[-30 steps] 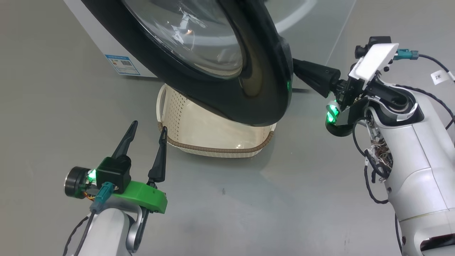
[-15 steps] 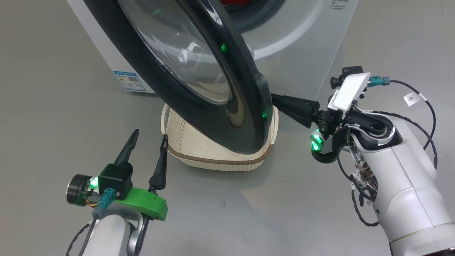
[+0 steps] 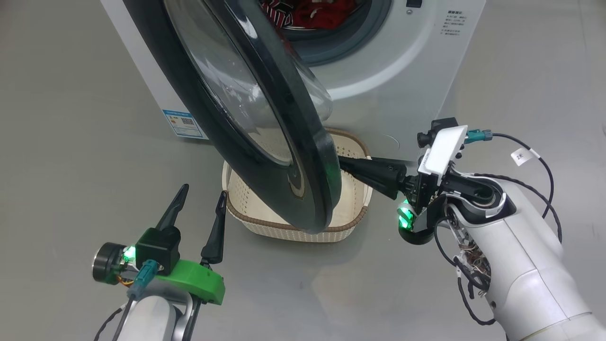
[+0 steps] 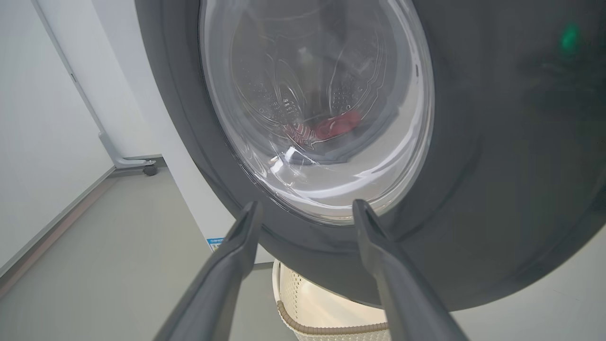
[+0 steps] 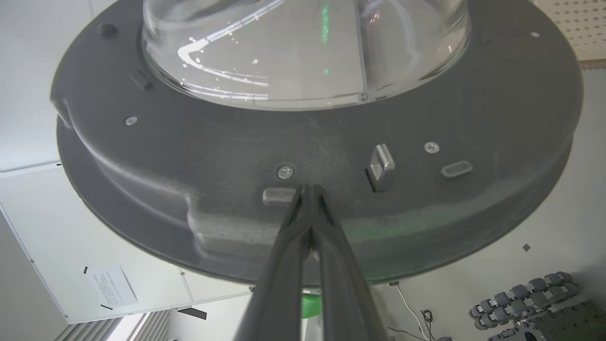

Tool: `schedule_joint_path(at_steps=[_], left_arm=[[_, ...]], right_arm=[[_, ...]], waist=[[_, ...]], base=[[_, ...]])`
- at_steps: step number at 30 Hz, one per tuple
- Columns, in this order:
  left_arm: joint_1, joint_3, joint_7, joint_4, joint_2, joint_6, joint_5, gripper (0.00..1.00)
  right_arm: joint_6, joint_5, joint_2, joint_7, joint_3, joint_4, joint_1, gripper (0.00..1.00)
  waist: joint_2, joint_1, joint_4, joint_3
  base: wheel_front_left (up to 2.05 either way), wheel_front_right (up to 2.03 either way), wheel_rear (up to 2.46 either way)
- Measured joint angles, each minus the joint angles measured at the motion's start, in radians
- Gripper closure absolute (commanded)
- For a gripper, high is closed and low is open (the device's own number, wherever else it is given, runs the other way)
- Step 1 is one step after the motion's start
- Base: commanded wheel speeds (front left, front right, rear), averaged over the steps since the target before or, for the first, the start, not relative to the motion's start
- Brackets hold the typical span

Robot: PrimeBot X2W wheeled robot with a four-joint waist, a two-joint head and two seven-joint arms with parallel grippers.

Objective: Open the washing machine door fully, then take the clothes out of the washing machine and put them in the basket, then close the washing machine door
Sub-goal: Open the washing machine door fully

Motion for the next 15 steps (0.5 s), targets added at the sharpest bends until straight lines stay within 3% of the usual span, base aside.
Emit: schedule_joint_path(at_steps=[15], left_arm=[[0.019, -0.001, 0.0, 0.004, 0.0, 0.0, 0.005, 0.0]], right_arm=[[0.001, 0.082, -0.003, -0.029, 0.148, -0.037, 0.03, 1.0]], waist=[[0.0, 0.0, 0.023, -0.029]], base=[[0.0, 0.0, 0.0]])
